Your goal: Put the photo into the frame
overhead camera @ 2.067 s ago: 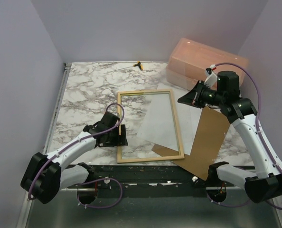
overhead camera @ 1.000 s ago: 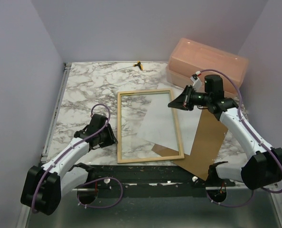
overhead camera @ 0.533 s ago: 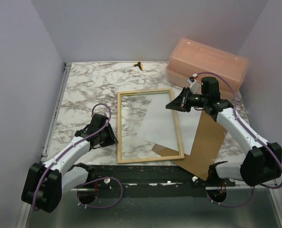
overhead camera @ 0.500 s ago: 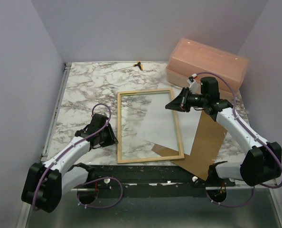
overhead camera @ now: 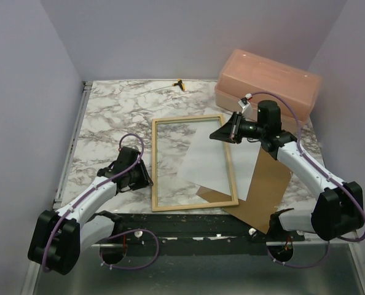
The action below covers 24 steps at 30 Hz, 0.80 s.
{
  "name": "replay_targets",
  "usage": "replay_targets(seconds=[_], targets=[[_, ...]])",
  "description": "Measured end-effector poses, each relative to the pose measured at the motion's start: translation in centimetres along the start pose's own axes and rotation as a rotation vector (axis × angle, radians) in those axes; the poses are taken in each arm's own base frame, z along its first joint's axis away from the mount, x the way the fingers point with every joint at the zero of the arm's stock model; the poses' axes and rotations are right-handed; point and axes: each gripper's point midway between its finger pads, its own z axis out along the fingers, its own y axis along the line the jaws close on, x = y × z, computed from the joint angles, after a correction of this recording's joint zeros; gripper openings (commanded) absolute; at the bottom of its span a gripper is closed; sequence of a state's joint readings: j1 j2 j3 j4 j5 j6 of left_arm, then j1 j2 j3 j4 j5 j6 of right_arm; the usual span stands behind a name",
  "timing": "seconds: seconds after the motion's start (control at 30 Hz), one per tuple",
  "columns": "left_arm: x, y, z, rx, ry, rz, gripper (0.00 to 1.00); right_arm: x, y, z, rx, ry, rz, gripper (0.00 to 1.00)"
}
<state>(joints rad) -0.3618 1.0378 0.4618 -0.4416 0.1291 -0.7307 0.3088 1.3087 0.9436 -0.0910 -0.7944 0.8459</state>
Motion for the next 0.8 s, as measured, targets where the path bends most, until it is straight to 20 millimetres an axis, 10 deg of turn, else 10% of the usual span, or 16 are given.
replay_targets(seconds=[0.8], targets=[[0.0, -0.1, 0.1, 0.003, 0.004, 0.0, 0.33, 1.1, -2.9, 1.2, 0.01, -0.052, 0.012, 0.01]])
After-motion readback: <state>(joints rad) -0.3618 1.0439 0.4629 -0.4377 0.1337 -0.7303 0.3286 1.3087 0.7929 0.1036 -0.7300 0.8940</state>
